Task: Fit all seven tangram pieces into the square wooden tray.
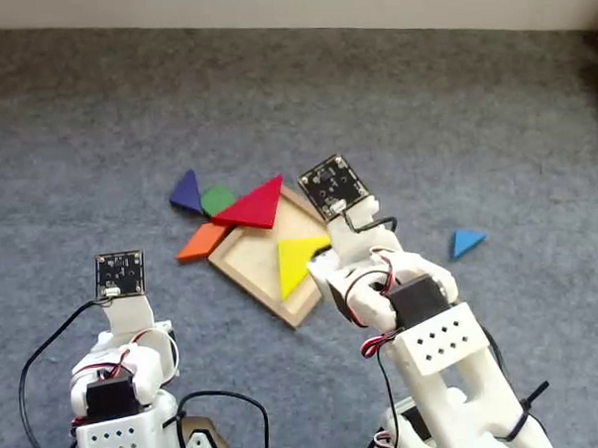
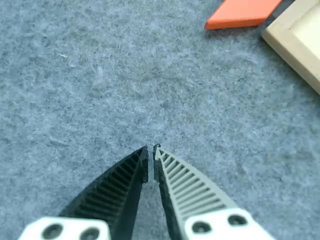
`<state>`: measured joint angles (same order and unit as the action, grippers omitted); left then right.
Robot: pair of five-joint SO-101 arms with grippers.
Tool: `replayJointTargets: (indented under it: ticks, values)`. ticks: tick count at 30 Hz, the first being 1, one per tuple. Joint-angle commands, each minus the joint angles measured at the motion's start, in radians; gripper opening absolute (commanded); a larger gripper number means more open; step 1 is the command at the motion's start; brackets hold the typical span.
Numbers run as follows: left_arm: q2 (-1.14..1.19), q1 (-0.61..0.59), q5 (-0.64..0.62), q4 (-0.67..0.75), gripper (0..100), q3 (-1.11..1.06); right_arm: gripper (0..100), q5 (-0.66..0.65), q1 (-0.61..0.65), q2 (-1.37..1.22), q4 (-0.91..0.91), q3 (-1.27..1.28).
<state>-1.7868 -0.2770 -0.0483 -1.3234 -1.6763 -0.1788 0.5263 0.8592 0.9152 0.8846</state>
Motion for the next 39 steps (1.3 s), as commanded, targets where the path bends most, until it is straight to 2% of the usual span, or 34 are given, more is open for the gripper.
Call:
replayJointTargets:
  ticks: [1,8,18,32,39]
  values:
    - [-0.033,-0.007,0.0,-0.003,4,-0.019,0.7,0.089,0.048,0.019,-0.154,-0.005]
    - [-0.033,-0.007,0.0,-0.003,4,-0.019,0.7,0.1,0.125,-0.245,-0.407,-0.018]
    - [-0.033,-0.007,0.0,-0.003,4,-0.019,0.7,0.101,0.142,-0.641,-0.934,-0.053]
    - [-0.033,-0.007,0.0,-0.003,4,-0.019,0.7,0.101,0.139,-1.067,-0.946,-0.412]
    - [-0.033,-0.007,0.0,-0.003,4,-0.019,0.5,0.101,0.107,-1.061,-0.924,-0.381]
